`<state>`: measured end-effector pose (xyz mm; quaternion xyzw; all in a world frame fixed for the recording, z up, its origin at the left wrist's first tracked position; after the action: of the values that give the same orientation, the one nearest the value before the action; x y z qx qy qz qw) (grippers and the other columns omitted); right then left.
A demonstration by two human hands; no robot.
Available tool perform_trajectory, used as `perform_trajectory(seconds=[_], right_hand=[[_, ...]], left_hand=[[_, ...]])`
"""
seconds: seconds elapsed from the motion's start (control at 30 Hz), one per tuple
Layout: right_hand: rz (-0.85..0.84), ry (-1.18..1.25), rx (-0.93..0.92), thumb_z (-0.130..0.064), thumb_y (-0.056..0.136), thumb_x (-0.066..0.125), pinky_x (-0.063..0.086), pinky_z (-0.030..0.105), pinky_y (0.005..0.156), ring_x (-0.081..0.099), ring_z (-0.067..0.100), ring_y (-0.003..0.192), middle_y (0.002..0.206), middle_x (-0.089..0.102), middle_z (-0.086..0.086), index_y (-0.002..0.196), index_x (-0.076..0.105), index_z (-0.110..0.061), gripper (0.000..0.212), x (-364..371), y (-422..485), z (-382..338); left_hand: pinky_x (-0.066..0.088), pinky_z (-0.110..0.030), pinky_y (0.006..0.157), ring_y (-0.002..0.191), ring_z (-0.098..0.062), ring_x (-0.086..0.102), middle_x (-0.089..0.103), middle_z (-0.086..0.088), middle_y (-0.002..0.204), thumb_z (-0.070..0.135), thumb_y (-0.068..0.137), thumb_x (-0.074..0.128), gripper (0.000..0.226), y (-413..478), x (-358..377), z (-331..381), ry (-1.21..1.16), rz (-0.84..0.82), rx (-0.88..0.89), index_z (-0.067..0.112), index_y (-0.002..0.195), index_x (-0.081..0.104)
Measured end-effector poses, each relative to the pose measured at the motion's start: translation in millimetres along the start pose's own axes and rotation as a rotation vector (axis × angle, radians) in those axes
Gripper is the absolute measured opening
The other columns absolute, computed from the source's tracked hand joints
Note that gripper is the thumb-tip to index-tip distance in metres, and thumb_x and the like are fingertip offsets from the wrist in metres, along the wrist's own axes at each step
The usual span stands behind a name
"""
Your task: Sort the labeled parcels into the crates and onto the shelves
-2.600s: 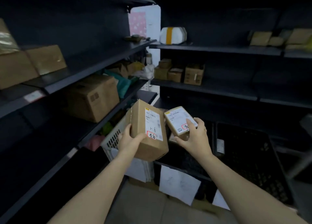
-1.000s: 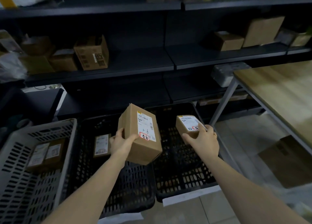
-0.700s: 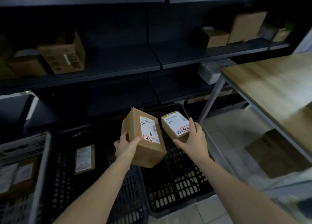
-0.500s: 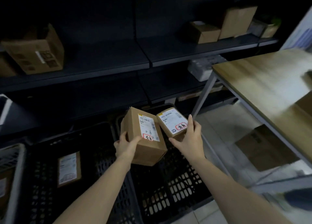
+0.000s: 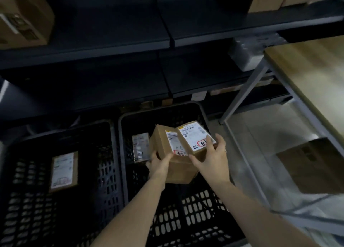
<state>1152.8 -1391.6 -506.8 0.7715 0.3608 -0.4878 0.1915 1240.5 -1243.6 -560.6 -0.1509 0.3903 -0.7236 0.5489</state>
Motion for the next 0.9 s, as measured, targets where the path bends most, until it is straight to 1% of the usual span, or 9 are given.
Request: perform_trajectory(seconds=[0.1,0.2,0.37,0.5,0.57,0.63,0.7,0.8,0.9], right_hand=[[-0.001,-0.055,-0.095,-0.043,0.076,0.076,0.049,0.048,0.092,0.041,0.044,0.124,0.146,0.031,0.022,0.135,0.049,-0.008,0.074,19.3,20.8,6.0],[-0.066,-0.059,-0.112,-0.045,0.080,0.072,0.045,0.045,0.096,0.036,0.042,0.129,0.149,0.028,0.019,0.138,0.047,-0.014,0.071,46.0,37.2,12.0],[-0.247,-0.119,-0.039,-0.052,0.090,0.056,0.039,0.042,0.103,0.024,0.040,0.134,0.153,0.010,0.017,0.151,0.021,-0.021,0.077,89.8,53.2,23.4],[-0.396,-0.117,0.010,-0.048,0.090,0.059,0.042,0.043,0.100,0.031,0.041,0.131,0.152,0.010,0.019,0.153,0.010,-0.026,0.083,116.0,60.5,34.0],[-0.501,-0.036,0.061,-0.044,0.088,0.063,0.045,0.042,0.097,0.038,0.037,0.126,0.149,0.015,0.018,0.153,0.004,-0.029,0.090,129.5,57.5,41.3],[-0.537,0.026,0.084,-0.041,0.085,0.068,0.047,0.040,0.096,0.043,0.032,0.120,0.145,0.017,0.016,0.153,0.000,-0.033,0.096,139.0,52.5,48.2],[-0.525,0.012,0.087,-0.041,0.084,0.069,0.046,0.035,0.095,0.042,0.030,0.120,0.144,0.014,0.013,0.153,-0.002,-0.034,0.099,143.6,49.5,54.8],[-0.463,-0.036,0.092,-0.043,0.085,0.067,0.045,0.039,0.096,0.035,0.031,0.125,0.144,0.010,0.013,0.152,-0.003,-0.035,0.098,144.0,47.7,63.1],[-0.396,-0.067,0.096,-0.045,0.087,0.063,0.047,0.040,0.091,0.036,0.033,0.125,0.146,0.011,0.017,0.153,-0.003,-0.032,0.095,139.7,42.2,65.2]], left_hand=[[0.037,-0.037,0.099,0.131,-0.029,0.035,0.021,-0.008,0.151,0.042,0.084,0.065,0.079,22.1,28.8,0.1,-0.082,-0.001,-0.030,0.027,0.149,0.023],[0.045,-0.043,0.099,0.124,-0.028,0.046,0.034,-0.007,0.146,0.053,0.065,0.071,0.094,52.3,45.5,-11.7,-0.173,-0.015,-0.049,0.030,0.146,0.029],[0.047,-0.047,0.097,0.121,-0.027,0.050,0.042,-0.005,0.141,0.052,0.065,0.068,0.092,93.8,53.9,-33.5,-0.162,-0.035,-0.045,0.035,0.146,0.028],[0.040,-0.049,0.102,0.121,-0.030,0.049,0.049,-0.006,0.136,0.027,0.090,0.060,0.062,110.0,44.7,-56.4,-0.128,0.010,-0.149,0.025,0.146,0.031],[0.038,-0.058,0.096,0.108,-0.033,0.053,0.058,-0.009,0.115,0.022,0.092,0.059,0.040,107.1,43.1,-72.7,-0.145,-0.017,-0.320,0.025,0.129,0.045],[0.042,-0.057,0.085,0.090,-0.029,0.056,0.058,-0.005,0.094,0.018,0.089,0.062,0.031,104.5,46.9,-85.8,-0.186,-0.052,-0.380,0.022,0.118,0.050],[0.044,-0.053,0.083,0.094,-0.030,0.057,0.059,-0.004,0.098,0.017,0.091,0.060,0.035,109.6,51.1,-94.7,-0.214,-0.017,-0.345,0.021,0.123,0.048],[0.046,-0.053,0.095,0.106,-0.031,0.058,0.062,-0.006,0.116,0.019,0.095,0.054,0.040,124.0,53.2,-100.6,-0.209,0.105,-0.271,0.025,0.134,0.046],[0.048,-0.050,0.096,0.111,-0.033,0.057,0.058,-0.012,0.128,0.015,0.097,0.048,0.044,139.0,46.6,-95.1,-0.157,0.225,-0.193,0.020,0.141,0.042]])
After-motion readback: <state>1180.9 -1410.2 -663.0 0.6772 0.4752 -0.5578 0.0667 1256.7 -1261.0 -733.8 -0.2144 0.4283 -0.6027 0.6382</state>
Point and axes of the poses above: each hand's wrist, its own y-axis towards the middle knuckle, its own x-axis out of the palm, z = x × y, the point moved 4 cm from there along y, towards the middle knuckle
